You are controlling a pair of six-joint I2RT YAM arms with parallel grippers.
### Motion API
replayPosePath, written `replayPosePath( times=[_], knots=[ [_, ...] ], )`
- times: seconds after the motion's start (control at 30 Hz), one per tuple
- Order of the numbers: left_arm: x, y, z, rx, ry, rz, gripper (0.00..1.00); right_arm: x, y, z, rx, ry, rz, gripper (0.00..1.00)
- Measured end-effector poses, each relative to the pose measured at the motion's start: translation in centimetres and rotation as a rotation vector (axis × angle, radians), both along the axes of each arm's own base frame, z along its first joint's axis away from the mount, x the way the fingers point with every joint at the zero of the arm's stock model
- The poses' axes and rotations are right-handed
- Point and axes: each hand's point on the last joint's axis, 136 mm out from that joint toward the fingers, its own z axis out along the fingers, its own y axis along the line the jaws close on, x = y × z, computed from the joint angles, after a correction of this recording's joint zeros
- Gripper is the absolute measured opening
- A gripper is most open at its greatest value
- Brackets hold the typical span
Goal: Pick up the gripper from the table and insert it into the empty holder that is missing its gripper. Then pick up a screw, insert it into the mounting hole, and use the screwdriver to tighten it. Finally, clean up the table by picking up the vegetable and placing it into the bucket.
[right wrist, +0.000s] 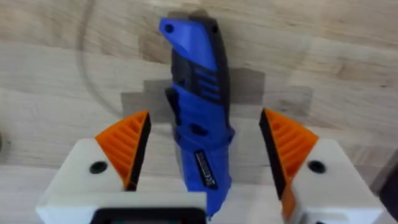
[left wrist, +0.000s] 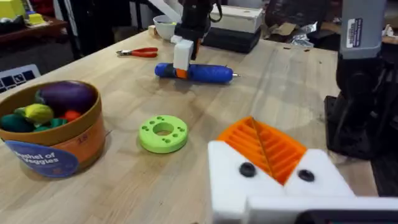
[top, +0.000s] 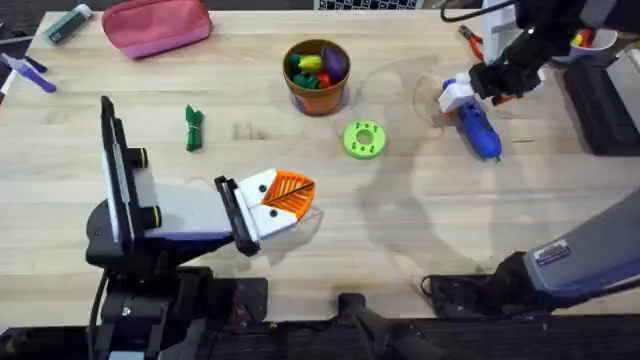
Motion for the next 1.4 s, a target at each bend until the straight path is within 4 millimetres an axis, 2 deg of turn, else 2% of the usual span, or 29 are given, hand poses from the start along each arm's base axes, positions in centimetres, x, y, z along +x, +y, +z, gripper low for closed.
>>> replayPosePath(
  times=[0.3,0.43,0.5,0.6,0.73,1.17,1.3,1.4],
  knots=[
    [0.0,0.0,0.0,0.000,0.000,0.000,0.007,0.4,0.2,-2.3,0.016,0.032,0.005,0.967],
    [0.0,0.0,0.0,0.000,0.000,0.000,0.007,0.5,0.3,-2.3,0.023,0.030,0.007,0.858],
    [0.0,0.0,0.0,0.000,0.000,0.000,0.007,0.5,0.3,-2.3,0.023,0.029,0.006,0.741],
    [0.0,0.0,0.0,0.000,0.000,0.000,0.007,0.6,0.3,-2.3,0.021,0.025,0.012,0.500],
    [0.0,0.0,0.0,0.000,0.000,0.000,0.007,1.0,0.2,-2.3,0.020,0.011,0.011,0.043],
    [0.0,0.0,0.0,0.000,0.000,0.000,0.007,0.5,0.3,-2.1,0.027,0.034,0.009,0.025],
    [0.0,0.0,0.0,0.000,0.000,0.000,0.007,0.5,0.6,-0.9,0.028,0.050,0.016,0.025],
    [0.0,0.0,0.0,0.000,0.000,0.000,0.007,1.7,1.3,0.9,0.026,0.016,0.025,0.025]
  ],
)
